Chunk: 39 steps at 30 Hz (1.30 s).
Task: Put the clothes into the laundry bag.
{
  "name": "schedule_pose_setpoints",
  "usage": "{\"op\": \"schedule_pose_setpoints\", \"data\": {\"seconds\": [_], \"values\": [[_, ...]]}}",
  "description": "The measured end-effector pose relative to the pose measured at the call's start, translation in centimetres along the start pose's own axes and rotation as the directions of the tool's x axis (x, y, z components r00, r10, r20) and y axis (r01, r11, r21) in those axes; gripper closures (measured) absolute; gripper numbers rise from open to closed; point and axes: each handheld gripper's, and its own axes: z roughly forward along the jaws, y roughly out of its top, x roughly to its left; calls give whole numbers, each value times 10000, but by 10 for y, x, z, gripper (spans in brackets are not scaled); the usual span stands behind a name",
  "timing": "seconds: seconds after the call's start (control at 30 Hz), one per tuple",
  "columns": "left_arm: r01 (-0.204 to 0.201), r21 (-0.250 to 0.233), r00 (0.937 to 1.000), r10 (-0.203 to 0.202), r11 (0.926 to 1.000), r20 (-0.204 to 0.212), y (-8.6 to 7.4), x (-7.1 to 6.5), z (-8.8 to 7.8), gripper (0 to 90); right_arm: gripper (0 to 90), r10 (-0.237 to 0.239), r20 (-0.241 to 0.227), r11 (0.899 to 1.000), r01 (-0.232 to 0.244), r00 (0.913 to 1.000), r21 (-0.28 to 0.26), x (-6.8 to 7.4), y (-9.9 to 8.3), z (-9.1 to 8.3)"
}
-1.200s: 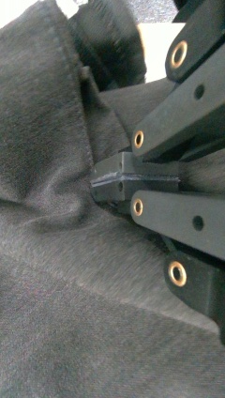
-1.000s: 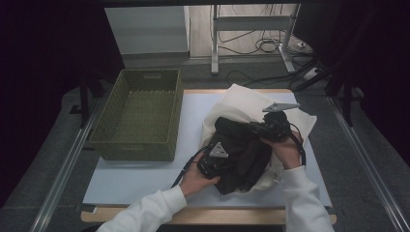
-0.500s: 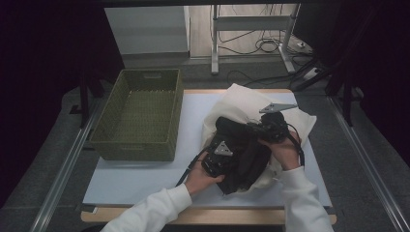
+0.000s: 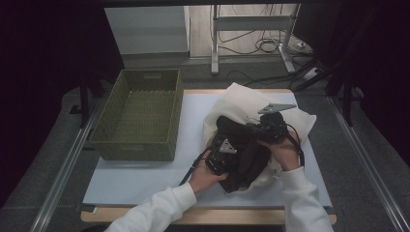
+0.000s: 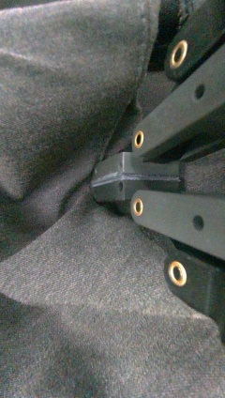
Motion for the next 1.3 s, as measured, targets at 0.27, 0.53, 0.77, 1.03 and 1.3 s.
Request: {"op": "schedule_pose_setpoints", "data": {"seconds": [0.27, 0.53, 0.77, 1.03, 1.3], "values": [[77, -553, 9984, -46, 9984, 560, 0, -4, -15, 900, 882, 492, 22, 9987, -492, 9988, -122, -16, -6, -2], [-529, -1441, 9920, 685, 9882, 1060, 23, -23, -38, 900, 882, 682, 61, 9975, -681, 9977, -192, -22, -8, -4], [-525, -1401, 9908, 691, 9887, 1161, 40, -29, -15, 900, 882, 677, 80, 9975, -675, 9977, -187, -22, -8, -4], [-693, -1040, 9973, 712, 9922, 152, 50, -24, 15, 900, 882, 586, 89, 9983, -586, 9982, 3, -22, -9, -4], [-745, -717, 9954, 699, 9946, -653, 51, -20, 32, 900, 884, 392, 48, 9992, -392, 9992, 32, -15, -5, -8]]}}
